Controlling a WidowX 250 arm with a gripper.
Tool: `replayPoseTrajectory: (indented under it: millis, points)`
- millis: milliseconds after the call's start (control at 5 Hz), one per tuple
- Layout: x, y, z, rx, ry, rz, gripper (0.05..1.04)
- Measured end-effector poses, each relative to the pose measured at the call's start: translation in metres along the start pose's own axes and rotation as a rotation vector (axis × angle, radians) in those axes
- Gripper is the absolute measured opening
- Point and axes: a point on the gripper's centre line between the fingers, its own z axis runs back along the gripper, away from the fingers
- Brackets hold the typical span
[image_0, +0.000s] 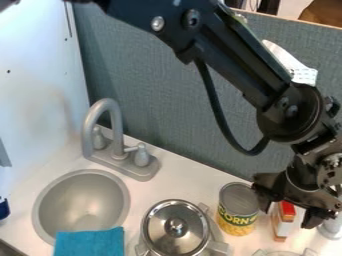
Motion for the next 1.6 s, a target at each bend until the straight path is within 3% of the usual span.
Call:
replayPoseTrajectory:
  millis: [600,1000,1600]
  points:
    - [-0.013,0.006,-0.023,0.049,0.044,-0.014,1.001]
    - [-0.003,0.0,-0.029,0.05,0.015,0.019,1.001]
    - [0.021,-0.002,-0.052,0.056,0.0,0.167,1.001]
